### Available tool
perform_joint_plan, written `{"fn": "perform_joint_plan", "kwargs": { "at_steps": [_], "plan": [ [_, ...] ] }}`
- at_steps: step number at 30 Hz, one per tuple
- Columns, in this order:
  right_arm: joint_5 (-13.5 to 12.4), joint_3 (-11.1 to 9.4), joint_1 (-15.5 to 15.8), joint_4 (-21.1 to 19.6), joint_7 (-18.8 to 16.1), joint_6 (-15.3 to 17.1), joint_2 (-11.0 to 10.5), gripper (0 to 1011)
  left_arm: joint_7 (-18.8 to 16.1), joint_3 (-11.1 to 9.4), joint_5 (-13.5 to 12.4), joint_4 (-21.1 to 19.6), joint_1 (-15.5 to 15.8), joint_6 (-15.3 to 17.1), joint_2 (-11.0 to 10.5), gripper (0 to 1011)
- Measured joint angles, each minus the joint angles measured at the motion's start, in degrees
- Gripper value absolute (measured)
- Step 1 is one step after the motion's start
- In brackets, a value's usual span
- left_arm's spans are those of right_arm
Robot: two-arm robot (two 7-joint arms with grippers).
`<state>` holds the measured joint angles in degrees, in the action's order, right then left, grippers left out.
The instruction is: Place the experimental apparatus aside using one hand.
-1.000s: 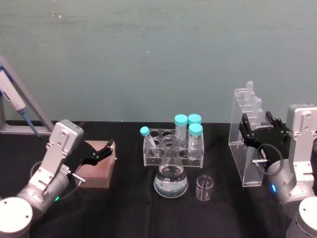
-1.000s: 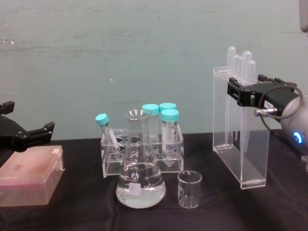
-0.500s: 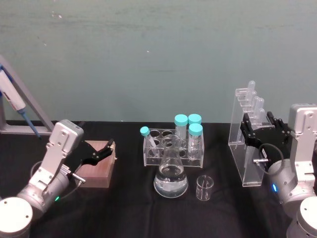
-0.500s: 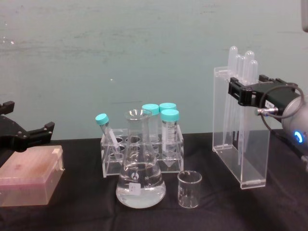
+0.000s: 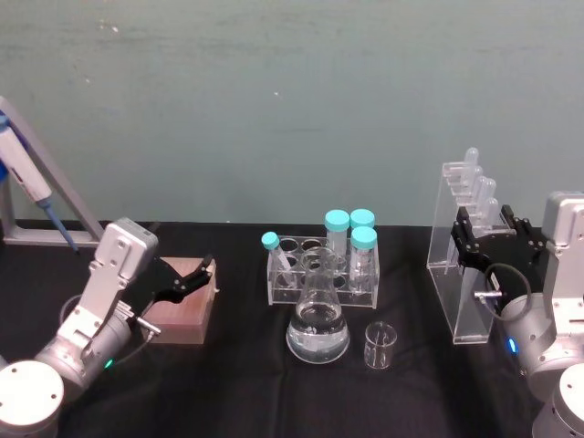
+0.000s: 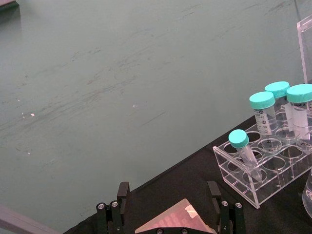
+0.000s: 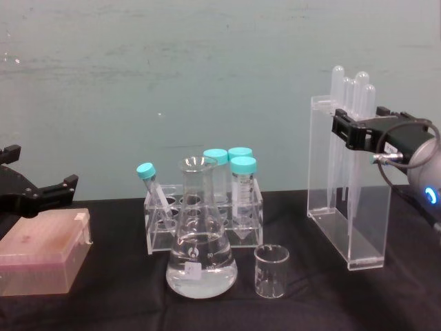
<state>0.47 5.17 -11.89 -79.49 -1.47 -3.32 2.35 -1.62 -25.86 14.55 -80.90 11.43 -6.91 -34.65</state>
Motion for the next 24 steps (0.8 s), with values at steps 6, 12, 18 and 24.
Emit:
{"fn": "perform_joint_plan", "kwargs": {
  "at_steps": [6, 12, 18, 24],
  "plan": [
    [-0.01, -0.05, 0.0, 0.02, 0.19, -0.48, 0.09, 616, 0.0, 0.0, 0.0, 0.0, 0.0, 0.0, 0.0, 1000],
    [0.01, -0.09, -0.01, -0.02, 0.31, -0.82, 0.14, 616, 0.0, 0.0, 0.0, 0.0, 0.0, 0.0, 0.0, 1000],
    [0.11, -0.2, 0.12, -0.27, 0.44, -0.94, 0.18, 616, 0.0, 0.0, 0.0, 0.0, 0.0, 0.0, 0.0, 1000],
    [0.19, -0.42, 0.11, -0.32, 0.67, -0.99, 0.29, 616, 0.0, 0.0, 0.0, 0.0, 0.0, 0.0, 0.0, 1000]
  ]
}}
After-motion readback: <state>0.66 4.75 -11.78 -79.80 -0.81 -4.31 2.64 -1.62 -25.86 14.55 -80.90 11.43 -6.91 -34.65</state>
